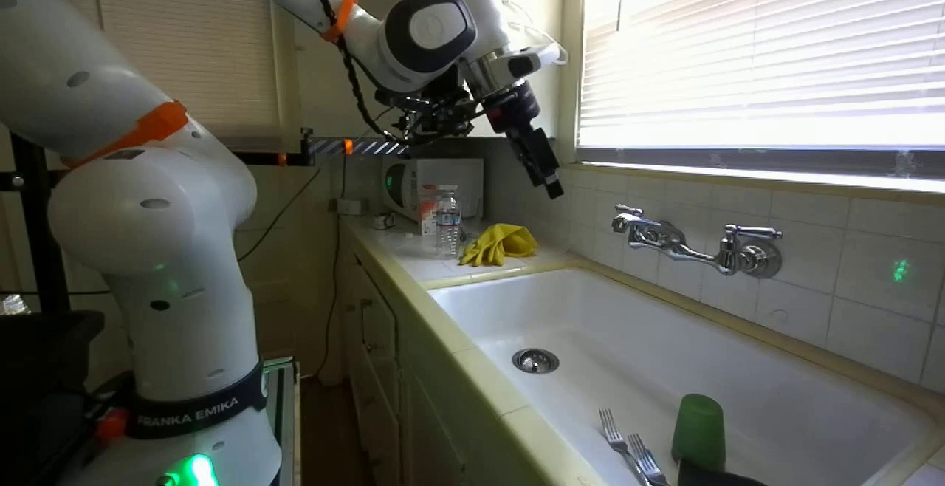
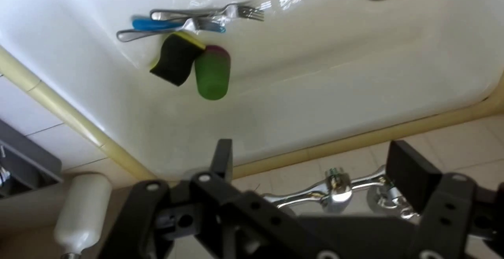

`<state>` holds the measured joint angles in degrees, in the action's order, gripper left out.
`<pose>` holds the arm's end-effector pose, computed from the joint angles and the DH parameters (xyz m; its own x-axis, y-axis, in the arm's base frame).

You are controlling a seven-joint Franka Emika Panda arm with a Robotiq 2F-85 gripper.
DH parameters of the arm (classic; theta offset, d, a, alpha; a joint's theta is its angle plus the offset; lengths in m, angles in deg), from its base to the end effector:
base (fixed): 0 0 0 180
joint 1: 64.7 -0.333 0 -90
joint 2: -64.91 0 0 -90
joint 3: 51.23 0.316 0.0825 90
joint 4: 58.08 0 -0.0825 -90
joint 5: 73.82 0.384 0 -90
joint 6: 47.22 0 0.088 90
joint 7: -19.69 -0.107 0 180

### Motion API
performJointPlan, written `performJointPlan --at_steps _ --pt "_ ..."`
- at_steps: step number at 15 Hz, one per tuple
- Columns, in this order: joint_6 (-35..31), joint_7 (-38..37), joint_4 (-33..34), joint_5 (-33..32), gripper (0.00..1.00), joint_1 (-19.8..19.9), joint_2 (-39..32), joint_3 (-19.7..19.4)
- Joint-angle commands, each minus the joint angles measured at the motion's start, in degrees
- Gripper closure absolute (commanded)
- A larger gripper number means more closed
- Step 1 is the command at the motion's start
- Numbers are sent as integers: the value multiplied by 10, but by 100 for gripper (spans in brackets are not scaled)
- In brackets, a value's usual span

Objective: Rotate the white pump bottle.

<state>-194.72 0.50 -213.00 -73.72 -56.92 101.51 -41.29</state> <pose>0.3850 0.0159 0.4723 0.8287 -0.2783 0.4856 -0.2851 -0.9565 -0.0616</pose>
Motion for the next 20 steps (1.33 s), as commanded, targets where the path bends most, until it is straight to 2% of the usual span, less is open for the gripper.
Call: performJointPlan --at_steps 1,6,9,12,13,16,20 --pt "-30 -14 47 -44 0 56 -65 -6" --pt "-14 -30 147 -99 0 124 -156 -28" --pt "-4 -50 204 -129 0 141 -208 -44" --pt "3 -80 258 -158 0 140 -261 -63" --pt "-16 -51 213 -139 0 117 -219 -81" --pt "-15 -61 247 -149 0 113 -256 -93" --pt "-14 -65 253 -150 0 112 -261 -93"
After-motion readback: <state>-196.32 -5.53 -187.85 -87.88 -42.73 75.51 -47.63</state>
